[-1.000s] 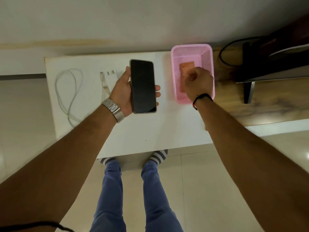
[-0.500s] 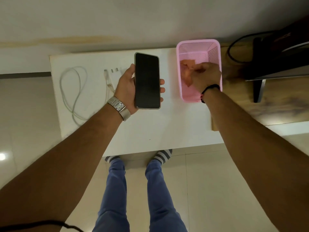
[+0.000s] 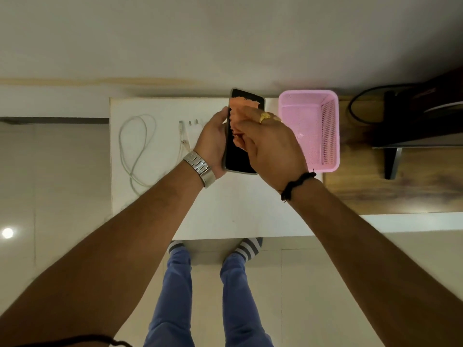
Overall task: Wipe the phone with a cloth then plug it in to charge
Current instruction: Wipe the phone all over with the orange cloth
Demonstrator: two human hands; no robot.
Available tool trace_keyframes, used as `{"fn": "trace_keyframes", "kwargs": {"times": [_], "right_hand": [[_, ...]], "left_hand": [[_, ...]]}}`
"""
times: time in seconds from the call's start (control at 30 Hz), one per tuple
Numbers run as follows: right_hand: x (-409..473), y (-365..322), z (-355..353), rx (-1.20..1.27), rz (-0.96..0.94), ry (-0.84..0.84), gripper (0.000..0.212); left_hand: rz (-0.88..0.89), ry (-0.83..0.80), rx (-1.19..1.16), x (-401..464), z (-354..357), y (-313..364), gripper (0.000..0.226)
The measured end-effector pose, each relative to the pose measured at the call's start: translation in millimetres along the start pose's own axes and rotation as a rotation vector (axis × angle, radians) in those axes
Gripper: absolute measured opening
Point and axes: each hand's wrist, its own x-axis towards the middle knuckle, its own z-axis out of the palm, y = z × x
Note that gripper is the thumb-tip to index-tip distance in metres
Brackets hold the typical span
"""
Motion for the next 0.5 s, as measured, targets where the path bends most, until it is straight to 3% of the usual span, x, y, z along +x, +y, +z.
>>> {"fn": "trace_keyframes", "kwargs": {"times": [0.17,0.3,0.43,0.5], "right_hand": [[-12.9,-9.0,-3.6,-0.030,0.005,-0.058,0.028],[-29.4,-24.3,-9.5,-0.081,-0.109,-0.161,0.026],[3.9,-3.5,-28.7,0.004,0.057,0.024,0.033],[5.4,-8.7,-27.5,0.047,0.095,0.075,0.029]], "left_hand": [[0.008,0.039,0.027,-12.5,5.2,2.2,0.053],[-0.033,-0.017,-0.071,-21.8,4.1,-2.5,0.061],[-0.037,-0.148,-0.032,-31.2,9.5,-14.5,0.048],[-0.015,-0.112,-0.028,-33.0,9.7,-12.7,0.047]]}}
